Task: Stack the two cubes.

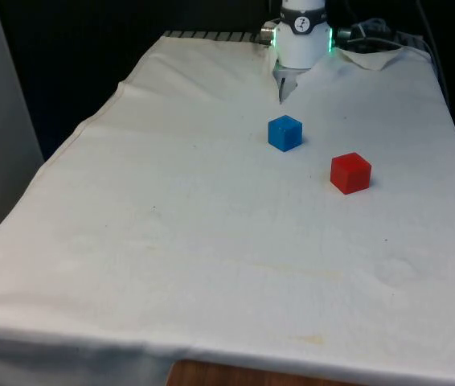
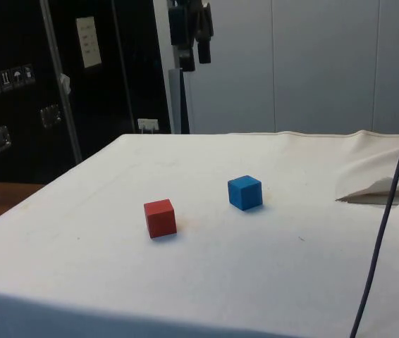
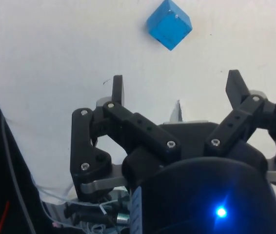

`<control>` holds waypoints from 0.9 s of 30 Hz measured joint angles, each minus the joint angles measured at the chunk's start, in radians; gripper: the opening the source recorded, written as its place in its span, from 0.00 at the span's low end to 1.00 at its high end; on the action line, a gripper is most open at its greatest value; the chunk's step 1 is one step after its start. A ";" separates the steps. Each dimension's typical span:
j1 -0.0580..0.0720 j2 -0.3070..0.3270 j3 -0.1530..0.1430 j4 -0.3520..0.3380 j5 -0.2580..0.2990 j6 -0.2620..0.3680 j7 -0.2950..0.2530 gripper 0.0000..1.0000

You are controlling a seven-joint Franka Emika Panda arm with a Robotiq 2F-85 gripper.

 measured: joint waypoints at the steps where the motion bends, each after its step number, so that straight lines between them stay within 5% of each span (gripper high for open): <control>1: 0.000 0.000 0.000 0.000 0.000 0.000 0.000 1.00; 27: -0.002 0.000 -0.001 -0.171 -0.027 0.183 0.146 1.00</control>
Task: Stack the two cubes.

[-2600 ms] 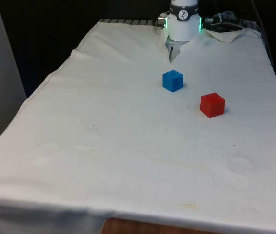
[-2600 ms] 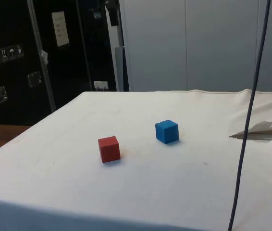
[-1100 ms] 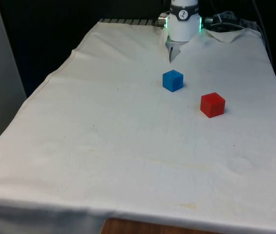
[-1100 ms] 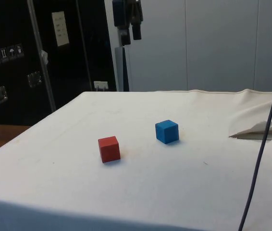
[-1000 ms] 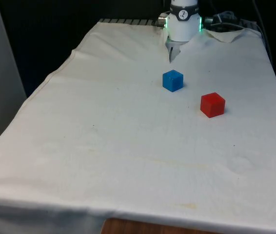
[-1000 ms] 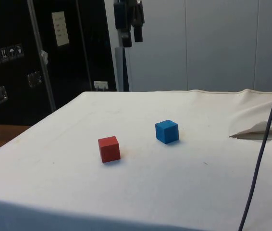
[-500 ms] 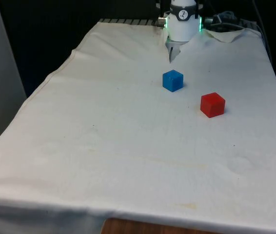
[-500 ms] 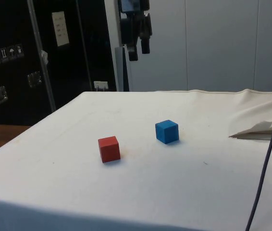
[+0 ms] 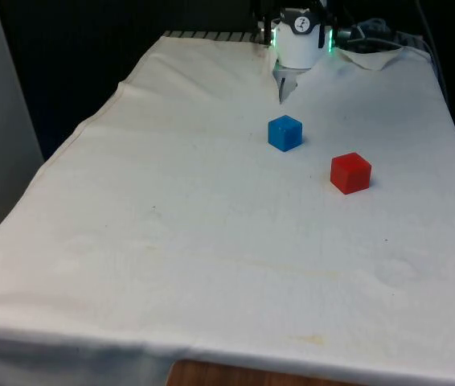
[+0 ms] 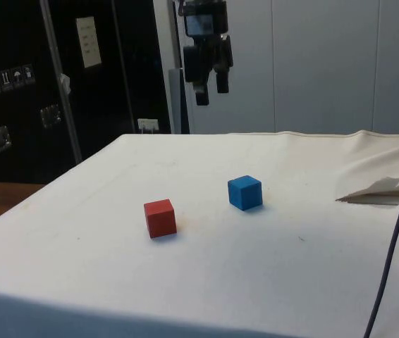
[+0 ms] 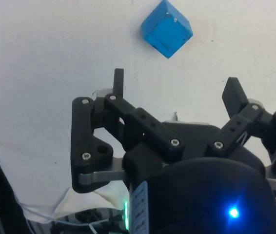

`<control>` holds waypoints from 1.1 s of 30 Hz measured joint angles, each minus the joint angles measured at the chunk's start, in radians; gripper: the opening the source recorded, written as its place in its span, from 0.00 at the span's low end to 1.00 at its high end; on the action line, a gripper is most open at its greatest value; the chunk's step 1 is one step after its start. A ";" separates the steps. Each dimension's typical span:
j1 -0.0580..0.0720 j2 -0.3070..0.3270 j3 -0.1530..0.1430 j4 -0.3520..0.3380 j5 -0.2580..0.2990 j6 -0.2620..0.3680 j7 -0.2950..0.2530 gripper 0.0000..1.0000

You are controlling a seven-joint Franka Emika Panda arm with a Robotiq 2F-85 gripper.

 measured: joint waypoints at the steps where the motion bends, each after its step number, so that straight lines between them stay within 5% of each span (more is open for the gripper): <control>1: 0.000 0.000 0.000 -0.005 0.000 0.008 0.004 1.00; 33: -0.002 0.058 -0.002 -0.154 0.000 0.233 0.149 1.00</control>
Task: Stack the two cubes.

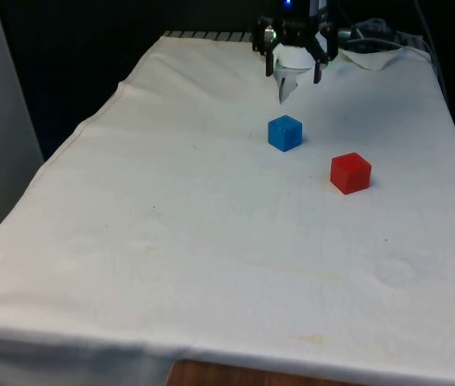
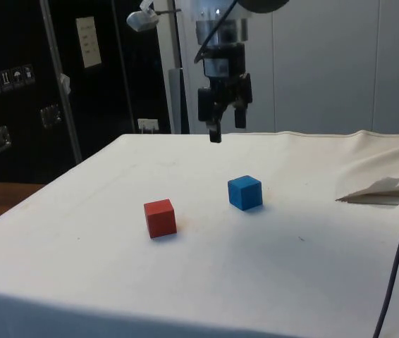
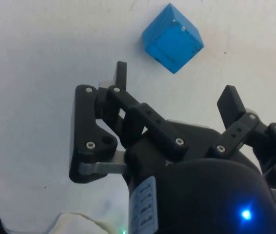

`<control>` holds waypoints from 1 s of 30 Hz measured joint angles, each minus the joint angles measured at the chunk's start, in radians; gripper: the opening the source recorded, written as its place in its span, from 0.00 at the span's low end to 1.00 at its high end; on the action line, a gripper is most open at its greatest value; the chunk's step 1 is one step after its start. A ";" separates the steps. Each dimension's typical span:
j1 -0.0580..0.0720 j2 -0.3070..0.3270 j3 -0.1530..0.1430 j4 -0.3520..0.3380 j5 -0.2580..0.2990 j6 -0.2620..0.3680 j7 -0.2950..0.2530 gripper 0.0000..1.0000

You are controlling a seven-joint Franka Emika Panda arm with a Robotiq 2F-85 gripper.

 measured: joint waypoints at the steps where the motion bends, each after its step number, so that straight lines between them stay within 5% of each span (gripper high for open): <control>1: 0.000 0.004 0.000 -0.004 0.000 0.008 0.005 1.00; 30: -0.001 0.138 -0.001 -0.048 0.000 0.183 0.164 1.00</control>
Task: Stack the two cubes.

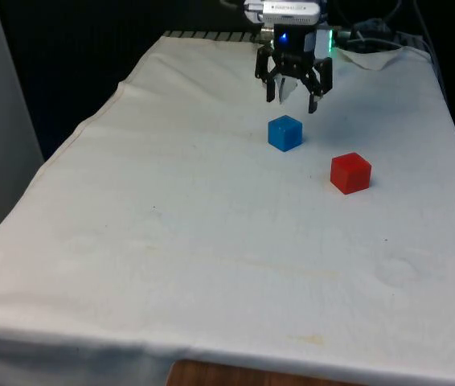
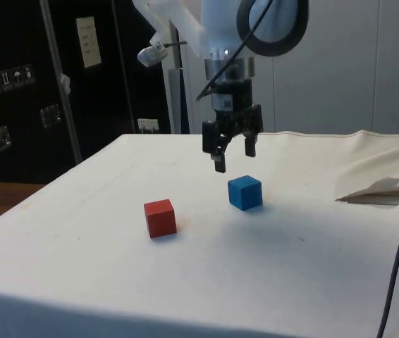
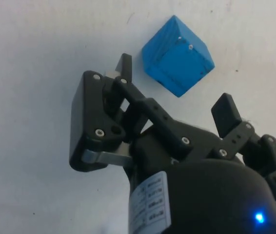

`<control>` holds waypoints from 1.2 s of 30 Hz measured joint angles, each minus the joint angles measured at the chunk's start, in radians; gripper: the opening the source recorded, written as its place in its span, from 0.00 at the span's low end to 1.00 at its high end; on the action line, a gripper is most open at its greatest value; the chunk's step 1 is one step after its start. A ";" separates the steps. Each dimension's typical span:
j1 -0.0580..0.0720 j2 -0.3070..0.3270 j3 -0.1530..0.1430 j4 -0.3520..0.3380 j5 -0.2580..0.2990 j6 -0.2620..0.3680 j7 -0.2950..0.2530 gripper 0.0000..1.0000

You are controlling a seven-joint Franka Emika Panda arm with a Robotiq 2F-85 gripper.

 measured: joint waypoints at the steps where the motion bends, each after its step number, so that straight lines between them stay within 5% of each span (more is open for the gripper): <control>1: 0.000 0.004 0.000 -0.002 0.000 0.005 0.005 1.00; 36: 0.000 0.148 -0.020 -0.016 0.000 0.155 0.162 0.99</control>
